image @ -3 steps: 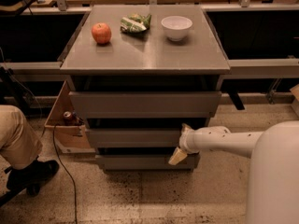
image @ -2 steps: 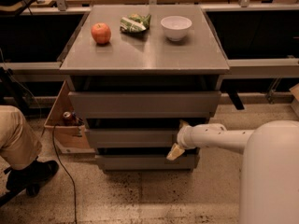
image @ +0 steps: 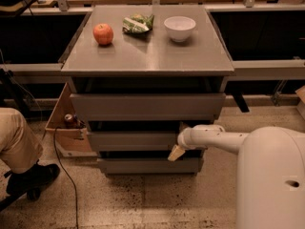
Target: Open middle drawer
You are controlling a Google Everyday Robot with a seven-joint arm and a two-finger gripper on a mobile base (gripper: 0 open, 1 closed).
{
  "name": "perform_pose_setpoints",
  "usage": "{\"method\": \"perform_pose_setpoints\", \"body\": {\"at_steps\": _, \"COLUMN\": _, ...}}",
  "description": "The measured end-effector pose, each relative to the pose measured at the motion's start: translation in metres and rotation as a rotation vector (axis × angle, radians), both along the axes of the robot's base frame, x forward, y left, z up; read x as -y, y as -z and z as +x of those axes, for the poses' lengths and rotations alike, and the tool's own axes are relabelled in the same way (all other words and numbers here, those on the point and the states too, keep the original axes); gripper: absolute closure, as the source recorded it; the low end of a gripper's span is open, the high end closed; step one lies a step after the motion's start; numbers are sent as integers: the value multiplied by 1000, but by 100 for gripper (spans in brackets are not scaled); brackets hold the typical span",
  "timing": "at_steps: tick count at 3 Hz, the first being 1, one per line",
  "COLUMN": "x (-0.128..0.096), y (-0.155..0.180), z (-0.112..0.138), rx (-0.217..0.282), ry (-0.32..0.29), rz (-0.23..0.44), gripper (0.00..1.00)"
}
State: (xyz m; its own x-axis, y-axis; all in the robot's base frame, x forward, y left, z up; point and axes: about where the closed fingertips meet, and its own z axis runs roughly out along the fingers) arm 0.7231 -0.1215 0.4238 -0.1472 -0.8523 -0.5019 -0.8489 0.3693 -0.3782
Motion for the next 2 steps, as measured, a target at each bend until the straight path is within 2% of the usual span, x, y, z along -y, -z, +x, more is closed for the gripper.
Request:
{"method": "perform_pose_setpoints", "body": {"at_steps": 1, "x": 0, "y": 16, "z": -1, "rx": -28, "ry": -6, "rz": 5, "gripper": 32}}
{"method": "perform_pose_setpoints", "body": {"at_steps": 2, "x": 2, "y": 15, "z": -7, "rx": -40, "ry": -8, "rz": 8, "gripper": 57}}
